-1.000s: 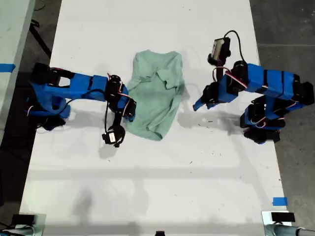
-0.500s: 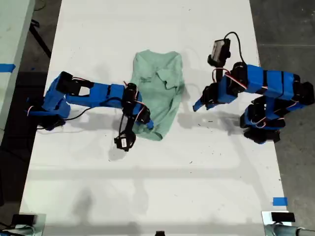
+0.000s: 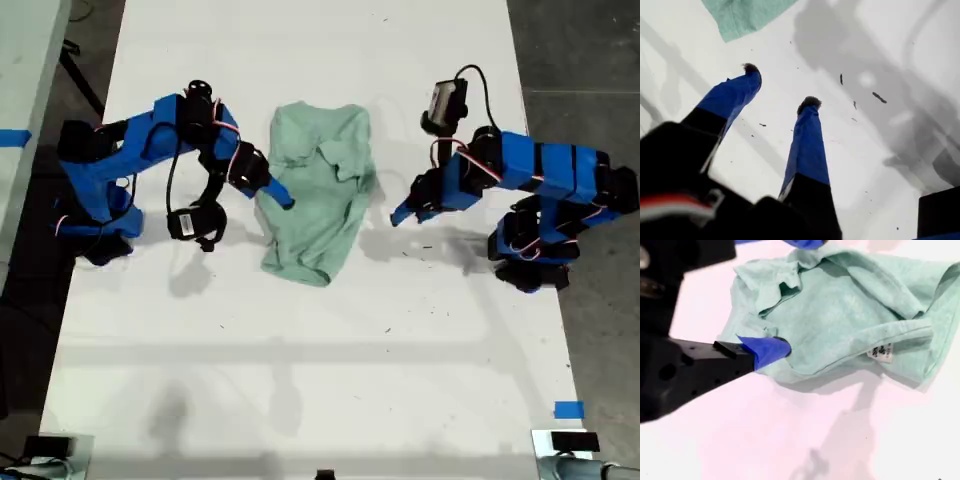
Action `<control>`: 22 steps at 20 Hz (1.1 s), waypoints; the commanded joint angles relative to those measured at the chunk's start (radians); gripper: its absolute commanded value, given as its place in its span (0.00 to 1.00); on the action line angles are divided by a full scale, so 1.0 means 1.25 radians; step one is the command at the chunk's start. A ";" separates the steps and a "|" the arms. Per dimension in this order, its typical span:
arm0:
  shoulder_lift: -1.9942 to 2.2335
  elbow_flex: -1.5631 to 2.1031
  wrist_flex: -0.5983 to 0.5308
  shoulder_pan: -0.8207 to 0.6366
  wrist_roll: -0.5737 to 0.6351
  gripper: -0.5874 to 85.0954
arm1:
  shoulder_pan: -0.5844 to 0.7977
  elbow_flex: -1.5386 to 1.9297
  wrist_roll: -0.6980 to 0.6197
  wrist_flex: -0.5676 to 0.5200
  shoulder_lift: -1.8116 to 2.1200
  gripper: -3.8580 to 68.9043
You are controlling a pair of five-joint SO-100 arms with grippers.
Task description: Fold t-shirt
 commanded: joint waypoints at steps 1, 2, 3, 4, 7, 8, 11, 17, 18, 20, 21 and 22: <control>0.061 0.029 0.038 -0.027 0.021 0.43 | -0.004 -0.009 0.004 -0.012 0.037 0.33; 0.066 0.059 0.038 -0.020 0.020 0.43 | -0.007 -0.010 0.012 -0.012 0.037 0.33; 0.067 0.086 0.038 -0.006 0.013 0.43 | -0.011 -0.007 0.026 -0.013 0.038 0.33; 0.061 0.106 0.036 0.011 0.002 0.43 | -0.017 -0.005 0.039 -0.020 0.038 0.32; 0.060 0.183 0.002 0.071 -0.052 0.39 | -0.058 0.011 0.049 -0.091 0.018 0.17; 0.079 0.227 -0.022 0.091 -0.087 0.35 | -0.080 0.010 0.060 -0.107 -0.005 0.23; 0.151 0.382 -0.108 0.130 -0.214 0.14 | -0.147 -0.011 0.101 -0.178 -0.114 0.51; 0.096 0.390 -0.225 0.158 -0.209 0.42 | -0.153 -0.150 0.110 -0.202 -0.326 0.55; 0.085 0.390 -0.239 0.155 -0.204 0.42 | -0.150 -0.172 0.108 -0.201 -0.355 0.55; 0.056 0.388 -0.271 0.148 -0.190 0.42 | -0.141 -0.221 0.106 -0.195 -0.416 0.55; 0.034 0.384 -0.281 0.147 -0.190 0.42 | -0.137 -0.247 0.104 -0.194 -0.445 0.54; 0.015 0.380 -0.290 0.148 -0.190 0.42 | -0.135 -0.277 0.103 -0.190 -0.481 0.54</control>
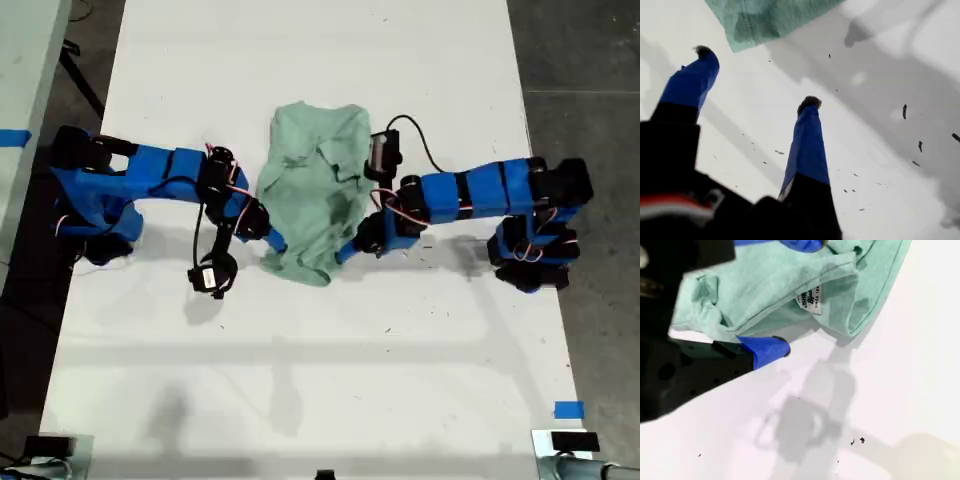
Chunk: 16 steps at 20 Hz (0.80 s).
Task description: Fold t-shirt
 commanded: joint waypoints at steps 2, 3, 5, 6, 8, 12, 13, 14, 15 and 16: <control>-0.047 -0.032 -0.040 0.005 0.005 0.42 | 0.013 -0.164 -0.006 0.021 -0.108 0.54; -0.064 -0.034 -0.050 0.005 0.005 0.42 | 0.015 -0.209 -0.010 0.032 -0.150 0.54; -0.096 -0.044 -0.055 -0.001 0.005 0.42 | 0.015 -0.295 -0.012 0.055 -0.228 0.54; -0.108 -0.047 -0.060 -0.004 0.006 0.42 | 0.015 -0.323 -0.011 0.060 -0.261 0.54; -0.135 -0.054 -0.074 -0.012 0.006 0.41 | 0.018 -0.373 -0.010 0.060 -0.326 0.54; -0.258 -0.148 -0.058 -0.032 0.005 0.40 | 0.027 -0.463 -0.017 0.060 -0.447 0.49; -0.297 -0.188 -0.040 -0.033 0.002 0.40 | 0.027 -0.485 -0.018 0.061 -0.477 0.45; -0.336 -0.231 -0.025 -0.033 0.002 0.38 | 0.027 -0.511 -0.016 0.061 -0.506 0.41; -0.379 -0.277 -0.001 -0.032 0.000 0.37 | 0.026 -0.538 -0.004 0.061 -0.531 0.31; -0.414 -0.317 0.016 -0.032 -0.001 0.33 | 0.026 -0.557 0.016 0.063 -0.550 0.06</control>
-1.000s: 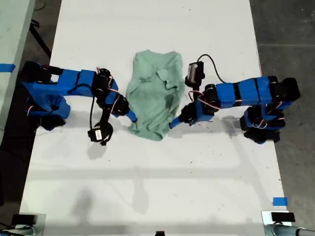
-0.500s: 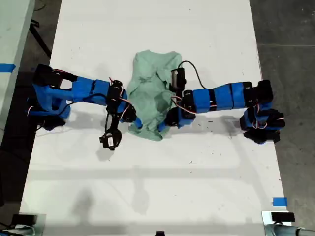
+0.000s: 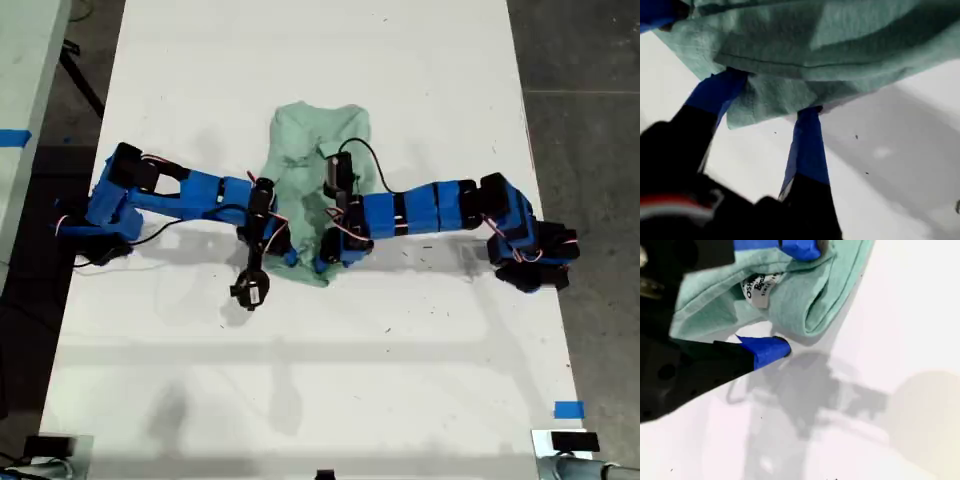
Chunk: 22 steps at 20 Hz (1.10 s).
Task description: Fold t-shirt
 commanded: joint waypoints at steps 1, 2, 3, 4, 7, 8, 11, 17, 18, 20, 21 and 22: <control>-0.047 -0.107 0.045 -0.011 -0.002 0.29 | 0.006 -0.070 0.023 0.013 -0.032 0.06; -0.049 -0.107 0.044 -0.010 -0.016 0.23 | 0.005 -0.083 0.023 0.013 -0.044 0.06; -0.049 -0.106 0.045 -0.011 -0.037 0.16 | 0.004 -0.086 0.023 0.011 -0.047 0.06; -0.049 -0.106 0.045 -0.011 -0.048 0.06 | 0.004 -0.087 0.022 0.010 -0.047 0.06; -0.034 -0.110 0.047 0.000 -0.047 0.01 | -0.007 -0.088 0.038 0.044 -0.029 0.06; -0.027 -0.112 0.066 0.010 -0.044 0.01 | -0.016 -0.088 0.042 0.055 -0.013 0.06; 0.012 -0.112 0.144 0.070 -0.076 0.01 | -0.065 -0.088 0.070 0.083 0.045 0.06; 0.121 -0.172 0.166 0.279 -0.200 0.01 | -0.198 -0.090 0.166 0.047 0.136 0.06; 0.121 -0.201 0.158 0.301 -0.207 0.01 | -0.207 -0.090 0.167 0.022 0.137 0.06; 0.126 -0.217 0.150 0.313 -0.220 0.01 | -0.212 -0.090 0.161 -0.011 0.130 0.06; 0.134 -0.217 0.158 0.299 -0.216 0.01 | -0.204 -0.090 0.156 0.006 0.136 0.06; 0.148 -0.216 0.166 0.280 -0.209 0.01 | -0.183 -0.090 0.142 0.029 0.148 0.06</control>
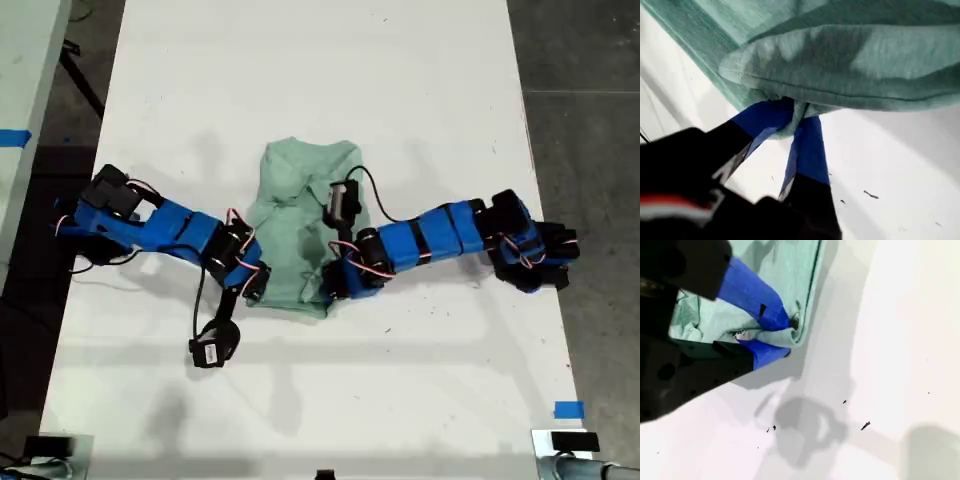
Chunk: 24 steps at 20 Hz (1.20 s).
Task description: Fold t-shirt
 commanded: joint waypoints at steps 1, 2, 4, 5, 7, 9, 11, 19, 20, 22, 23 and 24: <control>0.097 -0.032 0.040 -0.031 0.020 0.01 | 0.038 -0.010 -0.036 0.047 0.086 0.06; 0.112 -0.032 0.066 -0.072 0.043 0.01 | 0.066 -0.010 -0.064 0.060 0.104 0.06; 0.147 -0.026 0.113 -0.183 0.112 0.01 | 0.134 -0.010 -0.123 0.086 0.145 0.06; 0.160 -0.026 0.123 -0.243 0.153 0.01 | 0.175 -0.010 -0.153 0.103 0.161 0.06; 0.169 -0.025 0.142 -0.364 0.227 0.01 | 0.261 -0.009 -0.207 0.155 0.187 0.06; 0.160 -0.027 0.123 -0.458 0.303 0.01 | 0.337 0.007 -0.265 0.169 0.188 0.06; 0.120 -0.037 0.109 -0.540 0.361 0.01 | 0.404 0.018 -0.320 0.169 0.179 0.06; 0.017 -0.055 -0.049 -0.688 0.460 0.05 | 0.553 0.002 -0.465 0.114 0.085 0.05; 0.016 -0.055 -0.053 -0.691 0.459 0.19 | 0.557 -0.001 -0.464 0.117 0.080 0.07; 0.039 -0.056 -0.054 -0.698 0.460 0.31 | 0.571 -0.034 -0.485 0.139 0.081 0.53; 0.060 -0.056 -0.054 -0.708 0.455 0.34 | 0.588 -0.047 -0.484 0.155 0.097 0.50; 0.087 -0.056 -0.054 -0.722 0.448 0.35 | 0.607 -0.047 -0.491 0.155 0.125 0.47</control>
